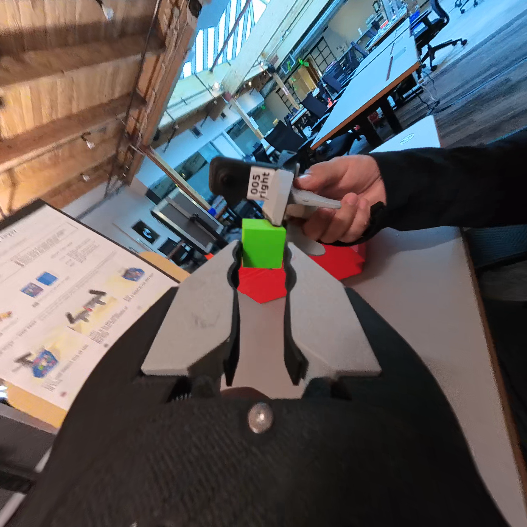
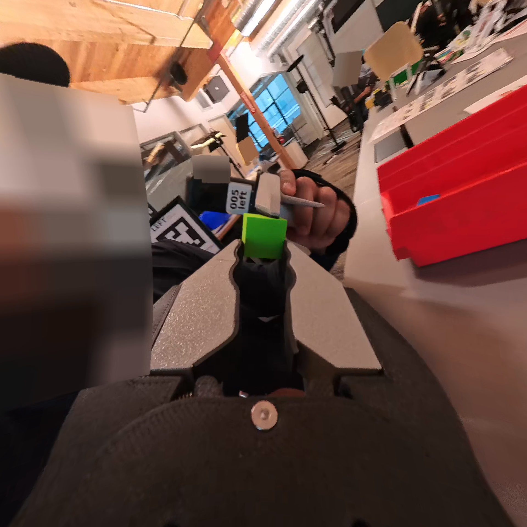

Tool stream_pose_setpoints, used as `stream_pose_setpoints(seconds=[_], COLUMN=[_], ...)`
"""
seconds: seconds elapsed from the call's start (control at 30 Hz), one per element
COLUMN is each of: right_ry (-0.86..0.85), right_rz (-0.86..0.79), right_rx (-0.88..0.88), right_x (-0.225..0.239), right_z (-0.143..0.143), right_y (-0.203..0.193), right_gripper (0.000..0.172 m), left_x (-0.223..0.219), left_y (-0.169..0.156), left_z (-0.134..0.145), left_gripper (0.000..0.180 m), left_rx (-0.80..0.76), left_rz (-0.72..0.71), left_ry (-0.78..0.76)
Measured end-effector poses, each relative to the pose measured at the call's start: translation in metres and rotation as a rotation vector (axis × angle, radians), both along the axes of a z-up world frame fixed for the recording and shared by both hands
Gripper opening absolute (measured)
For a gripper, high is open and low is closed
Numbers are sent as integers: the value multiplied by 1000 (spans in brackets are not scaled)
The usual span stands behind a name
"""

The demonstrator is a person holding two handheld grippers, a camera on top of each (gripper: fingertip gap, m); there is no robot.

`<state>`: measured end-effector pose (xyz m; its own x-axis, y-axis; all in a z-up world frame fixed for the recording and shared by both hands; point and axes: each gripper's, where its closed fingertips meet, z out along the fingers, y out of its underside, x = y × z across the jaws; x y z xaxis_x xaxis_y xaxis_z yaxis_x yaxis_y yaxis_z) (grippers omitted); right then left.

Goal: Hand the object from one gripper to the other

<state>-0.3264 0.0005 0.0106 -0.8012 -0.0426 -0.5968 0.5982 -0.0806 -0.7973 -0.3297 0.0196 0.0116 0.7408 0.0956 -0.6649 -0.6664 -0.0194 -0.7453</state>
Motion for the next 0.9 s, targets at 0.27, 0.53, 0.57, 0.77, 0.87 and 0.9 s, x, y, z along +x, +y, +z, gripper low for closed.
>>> stream_pose_setpoints(seconds=[0.27, 0.53, 0.57, 0.77, 0.87, 0.9], right_ry=[149, -104, -108, -138, -174, -183], right_rz=[-808, -992, -954, -800, -776, -771], right_rx=[457, 946, 1008, 1201, 1275, 1294], right_x=[-75, -74, -73, -85, -90, -91], right_z=[-23, -113, -123, -165, -184, -189], right_y=[185, 293, 288, 253, 249, 248], right_gripper=[25, 25, 25, 25, 25, 25], left_x=[-55, -96, -98, -109, -121, -129], left_y=[-28, -46, -47, -54, -62, -69], left_z=[12, 8, 7, 2, -7, -10], left_gripper=[0, 0, 0, 0, 0, 0], left_rx=[7, 41, 43, 35, -3, -10], left_rz=[234, 342, 343, 387, 458, 499], left_ry=[-206, -452, -464, -491, -520, -529])
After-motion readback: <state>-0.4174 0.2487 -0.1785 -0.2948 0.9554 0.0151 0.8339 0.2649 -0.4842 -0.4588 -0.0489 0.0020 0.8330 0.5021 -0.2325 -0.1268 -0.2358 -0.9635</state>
